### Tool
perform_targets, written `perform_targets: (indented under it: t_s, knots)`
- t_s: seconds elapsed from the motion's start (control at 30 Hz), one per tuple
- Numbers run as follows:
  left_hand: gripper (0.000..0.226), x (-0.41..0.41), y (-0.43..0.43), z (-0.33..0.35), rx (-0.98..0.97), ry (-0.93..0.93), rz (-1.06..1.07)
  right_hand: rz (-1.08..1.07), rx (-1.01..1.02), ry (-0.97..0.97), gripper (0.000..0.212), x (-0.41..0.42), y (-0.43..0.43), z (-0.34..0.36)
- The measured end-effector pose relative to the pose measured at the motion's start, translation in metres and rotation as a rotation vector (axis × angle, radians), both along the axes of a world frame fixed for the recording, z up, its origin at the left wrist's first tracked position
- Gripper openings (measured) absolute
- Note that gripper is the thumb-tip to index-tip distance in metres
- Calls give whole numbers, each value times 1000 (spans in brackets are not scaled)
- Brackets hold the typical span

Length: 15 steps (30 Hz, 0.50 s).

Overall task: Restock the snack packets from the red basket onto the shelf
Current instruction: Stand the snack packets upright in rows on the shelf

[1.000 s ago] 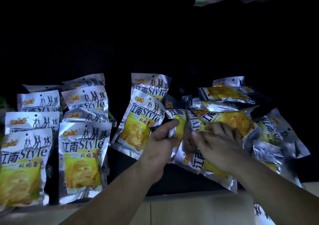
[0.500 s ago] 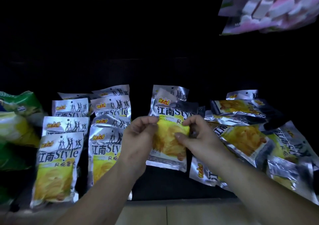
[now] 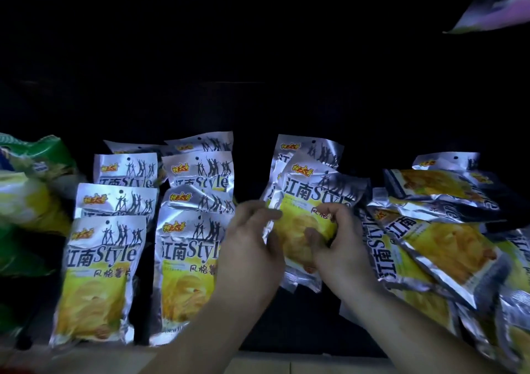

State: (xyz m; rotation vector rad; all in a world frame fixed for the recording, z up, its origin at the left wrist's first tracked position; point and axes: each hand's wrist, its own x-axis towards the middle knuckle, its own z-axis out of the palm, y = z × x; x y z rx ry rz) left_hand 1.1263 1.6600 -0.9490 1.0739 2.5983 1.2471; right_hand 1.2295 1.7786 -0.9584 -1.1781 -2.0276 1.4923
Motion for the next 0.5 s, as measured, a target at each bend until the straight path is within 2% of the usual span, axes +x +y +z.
perform_targets:
  t_s: [0.1,0.17,0.3,0.43,0.5]
  knots:
    - [46,8,-1,-8,-216,-124,-116,12,-11,-43,30,-8,5,-3]
    - [54,9,1,-20,-282,-227,-158,40,-55,-102,32,-13,11,0]
    - [63,7,1,-45,-262,-242,-136,116,-36,-182,53,-17,27,11]
    - [63,15,0,-59,-229,-200,-126,83,94,-209,62,-22,46,4]
    - [58,17,1,-63,-183,-219,-114,91,60,-222,65,-25,50,2]
